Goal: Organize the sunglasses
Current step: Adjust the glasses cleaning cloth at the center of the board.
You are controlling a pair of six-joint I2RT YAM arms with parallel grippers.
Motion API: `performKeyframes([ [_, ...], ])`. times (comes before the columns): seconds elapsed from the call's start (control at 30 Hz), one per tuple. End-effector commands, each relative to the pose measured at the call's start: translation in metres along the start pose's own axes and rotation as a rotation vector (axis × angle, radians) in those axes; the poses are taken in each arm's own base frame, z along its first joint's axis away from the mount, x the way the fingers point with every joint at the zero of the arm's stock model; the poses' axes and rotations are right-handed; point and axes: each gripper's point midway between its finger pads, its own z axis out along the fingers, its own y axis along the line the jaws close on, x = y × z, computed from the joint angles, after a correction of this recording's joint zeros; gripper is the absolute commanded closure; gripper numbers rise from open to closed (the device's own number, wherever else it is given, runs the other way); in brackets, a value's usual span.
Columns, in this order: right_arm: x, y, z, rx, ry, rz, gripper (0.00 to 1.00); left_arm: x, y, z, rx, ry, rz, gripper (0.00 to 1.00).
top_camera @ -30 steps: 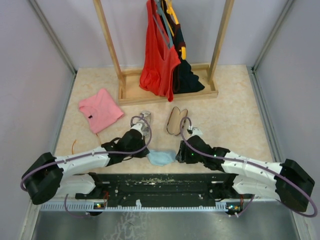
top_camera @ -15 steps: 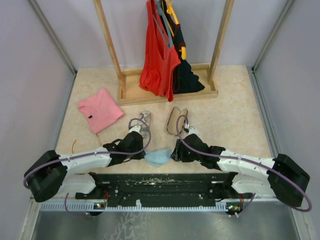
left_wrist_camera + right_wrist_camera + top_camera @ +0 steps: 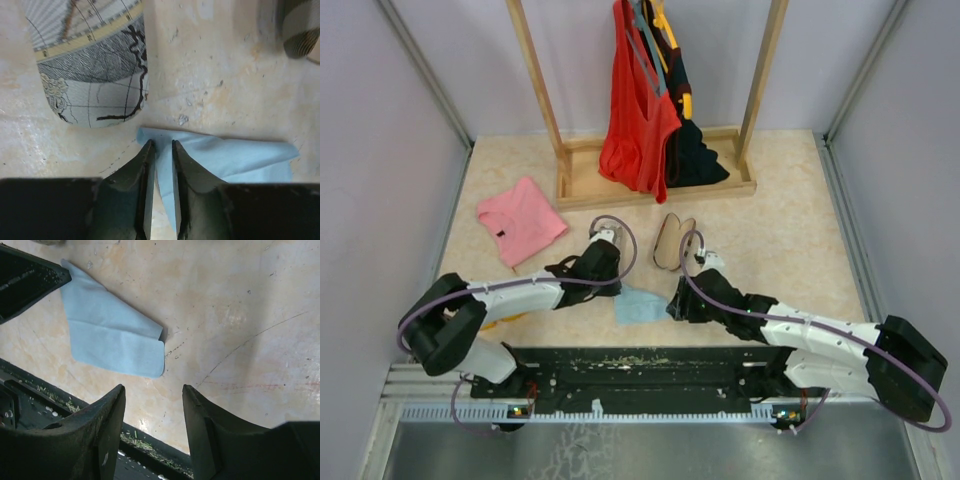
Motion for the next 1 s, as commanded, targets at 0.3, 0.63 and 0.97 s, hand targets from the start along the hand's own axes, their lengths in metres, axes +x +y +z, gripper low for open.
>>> performKeyframes([
  [0.3,-0.007,-0.001,-0.005,0.012,-0.025,-0.014,0.50,0.013,0.002,-0.043,0.053,0.021,-0.123,0.38],
  [0.63,-0.007,-0.010,-0.005,0.035,-0.049,0.000,0.50,0.056,-0.011,-0.053,-0.090,0.071,-0.072,0.45],
  [0.97,-0.001,-0.020,-0.009,0.046,-0.053,0.010,0.50,0.072,-0.023,-0.046,-0.191,0.098,0.006,0.53],
])
